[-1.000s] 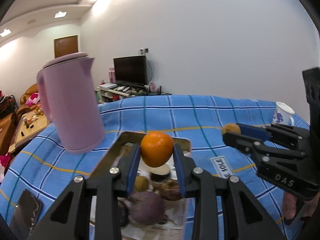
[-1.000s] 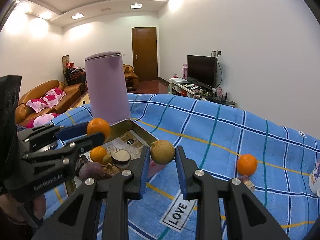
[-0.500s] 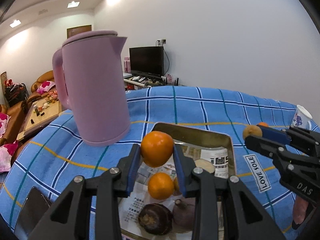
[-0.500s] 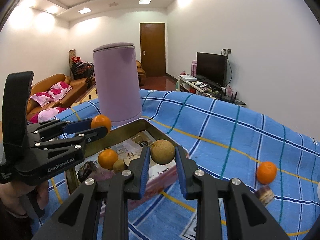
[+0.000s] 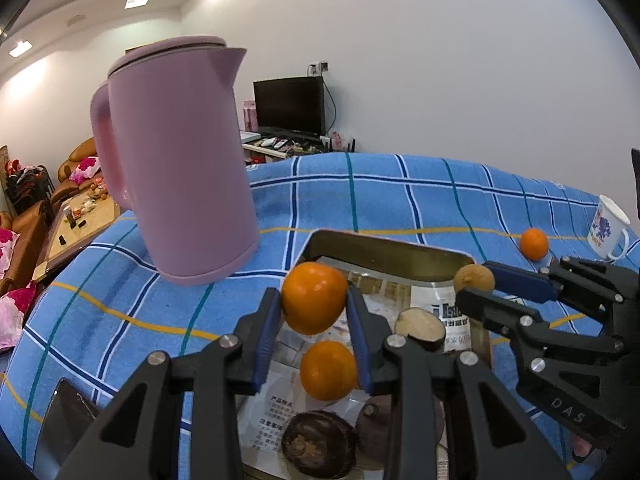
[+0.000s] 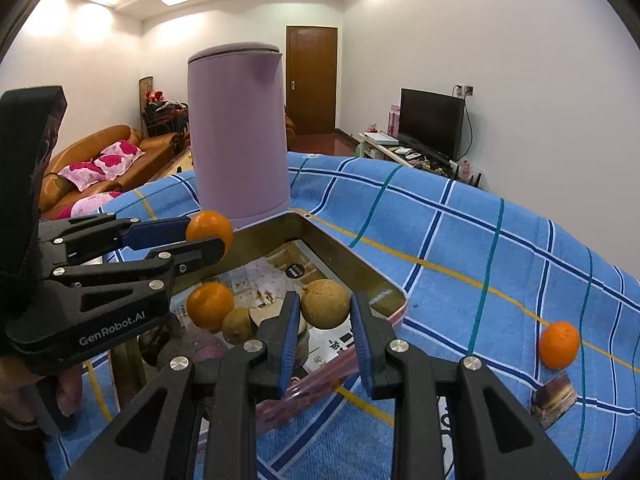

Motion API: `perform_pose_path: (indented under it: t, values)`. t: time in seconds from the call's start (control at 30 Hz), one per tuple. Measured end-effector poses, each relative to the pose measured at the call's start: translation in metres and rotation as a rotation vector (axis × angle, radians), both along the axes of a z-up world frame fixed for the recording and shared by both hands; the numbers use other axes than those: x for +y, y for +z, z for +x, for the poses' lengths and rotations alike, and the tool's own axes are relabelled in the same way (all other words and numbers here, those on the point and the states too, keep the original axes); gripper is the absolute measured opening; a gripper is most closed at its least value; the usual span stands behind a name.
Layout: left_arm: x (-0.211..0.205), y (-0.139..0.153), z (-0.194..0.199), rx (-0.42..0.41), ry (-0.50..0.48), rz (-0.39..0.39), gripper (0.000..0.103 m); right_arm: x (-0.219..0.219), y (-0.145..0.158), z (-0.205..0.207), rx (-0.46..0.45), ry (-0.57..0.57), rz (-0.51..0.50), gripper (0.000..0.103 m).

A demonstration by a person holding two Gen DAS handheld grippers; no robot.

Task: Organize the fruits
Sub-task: 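Lower into the tin and open the left tool while the right tool releases the brown fruit, then move both tools back from the tin toward the remaining fruits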

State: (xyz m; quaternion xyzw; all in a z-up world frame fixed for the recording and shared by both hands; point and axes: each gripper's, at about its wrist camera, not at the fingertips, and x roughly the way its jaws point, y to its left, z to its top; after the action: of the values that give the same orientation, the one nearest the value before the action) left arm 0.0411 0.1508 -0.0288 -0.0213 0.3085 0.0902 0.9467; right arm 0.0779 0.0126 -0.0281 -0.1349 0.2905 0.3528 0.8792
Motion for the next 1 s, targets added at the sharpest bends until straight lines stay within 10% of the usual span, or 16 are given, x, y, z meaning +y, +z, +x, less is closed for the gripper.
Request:
perform_pose_path:
  t: [0.83,1.0]
  values:
    - [-0.008,-0.009,0.008,0.047,-0.004,0.022,0.038,0.002,-0.011,0.005,0.055,0.026,0.004,0.028]
    - [-0.014,0.001,0.000,0.007,0.013,0.048,0.065,-0.006,-0.008,0.003,0.049,0.012,0.029,0.055]
